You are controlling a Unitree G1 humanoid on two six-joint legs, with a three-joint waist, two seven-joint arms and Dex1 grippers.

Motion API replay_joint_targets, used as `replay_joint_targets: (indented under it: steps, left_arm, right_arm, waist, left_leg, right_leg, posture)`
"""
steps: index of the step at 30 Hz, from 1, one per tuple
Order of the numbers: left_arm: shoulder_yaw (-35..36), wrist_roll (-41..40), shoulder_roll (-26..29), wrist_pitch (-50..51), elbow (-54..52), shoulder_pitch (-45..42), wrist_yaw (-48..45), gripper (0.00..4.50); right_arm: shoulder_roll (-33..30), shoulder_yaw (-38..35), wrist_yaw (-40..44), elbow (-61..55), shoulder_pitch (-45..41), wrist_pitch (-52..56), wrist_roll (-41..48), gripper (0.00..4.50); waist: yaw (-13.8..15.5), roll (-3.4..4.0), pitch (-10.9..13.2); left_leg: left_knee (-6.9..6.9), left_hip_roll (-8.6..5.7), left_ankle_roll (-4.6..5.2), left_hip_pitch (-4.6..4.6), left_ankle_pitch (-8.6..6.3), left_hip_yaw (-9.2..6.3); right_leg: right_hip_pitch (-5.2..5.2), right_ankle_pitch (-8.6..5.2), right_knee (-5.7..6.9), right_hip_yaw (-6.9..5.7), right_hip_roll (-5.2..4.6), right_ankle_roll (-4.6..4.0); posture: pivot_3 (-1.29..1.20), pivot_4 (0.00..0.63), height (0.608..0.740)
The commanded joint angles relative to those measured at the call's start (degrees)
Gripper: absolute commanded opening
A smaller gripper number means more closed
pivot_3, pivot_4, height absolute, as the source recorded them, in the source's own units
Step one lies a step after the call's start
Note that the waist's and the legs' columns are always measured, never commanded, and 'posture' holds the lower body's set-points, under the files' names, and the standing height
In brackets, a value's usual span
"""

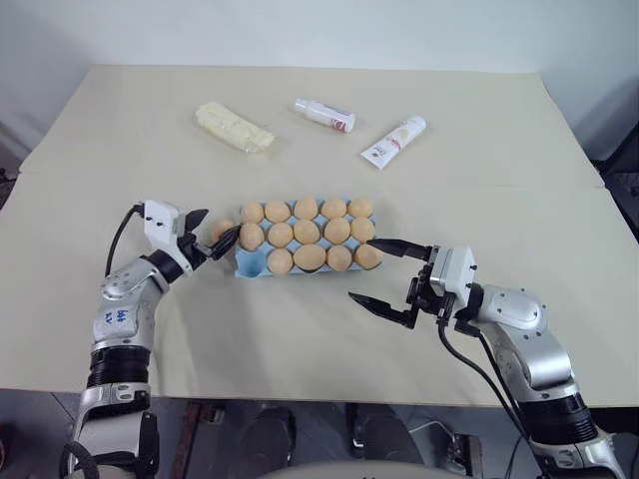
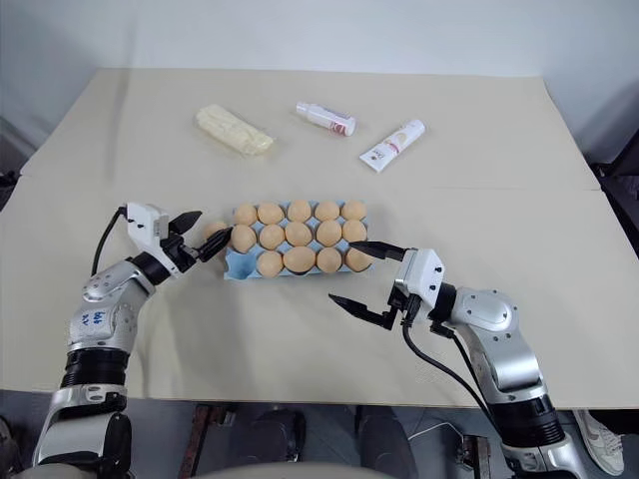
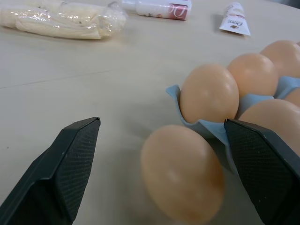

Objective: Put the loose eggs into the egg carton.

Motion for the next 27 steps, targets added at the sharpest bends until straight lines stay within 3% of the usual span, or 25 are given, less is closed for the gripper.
replay_joint_targets:
  steps: [1,4,11,20,27]
  left_arm:
    - [0.27,1.15,0.75,-0.19,1.26,0.45,0.72,4.31]
    - [0.34,0.87,0.52,0.05,1.42,0.65,0.95,3.64]
    - [1.64,-0.63,0.93,1.33,-2.28,3.03,1.14,1.58]
    - [1.77,-1.1,2.49,3.2,-8.52,6.4,0.1,1.58]
    - [2.99,-0.49,4.07,3.79,-6.33,6.84,1.75,1.58]
  right_arm:
    - [-0.03,-0.95,-0.86,-2.11,0.37,-0.68,0.21,4.5]
    - [-0.08,-0.83,-0.97,-2.1,0.39,-0.7,0.28,4.5]
    - [-0.07,-0.51,-0.94,-2.0,0.15,-0.63,0.41,4.5]
    - [0.14,-0.12,-0.73,-1.73,-0.21,-0.52,0.48,4.5]
    - [0.4,0.11,-0.8,-1.5,-0.38,-0.61,0.37,4.5]
  waist:
    - [-0.02,0.0,0.0]
    - [-0.08,0.0,0.0]
    - [-0.13,0.0,0.0]
    - [0.0,0.0,0.0]
    - [-0.07,0.0,0.0]
  left_leg:
    - [0.0,0.0,-0.01,0.02,0.01,0.0]
    - [0.0,0.0,-0.03,0.08,0.04,0.0]
    - [0.0,0.0,-0.03,0.19,0.09,0.0]
    - [-0.03,0.0,-0.03,0.19,0.09,0.0]
    - [-0.04,0.01,-0.02,0.19,0.08,0.0]
  right_leg:
    - [0.0,0.0,0.03,0.0,0.0,0.0]
    - [0.03,0.01,0.11,0.02,0.0,-0.02]
    - [0.03,0.05,0.34,0.03,0.0,-0.09]
    - [0.03,0.05,0.29,0.04,-0.01,-0.09]
    - [0.04,0.05,0.26,0.04,-0.01,-0.1]
  posture:
    - [0.0,0.15,0.74]
    - [0.0,0.15,0.74]
    - [0.0,0.15,0.74]
    - [0.0,0.15,0.74]
    - [0.0,0.15,0.74]
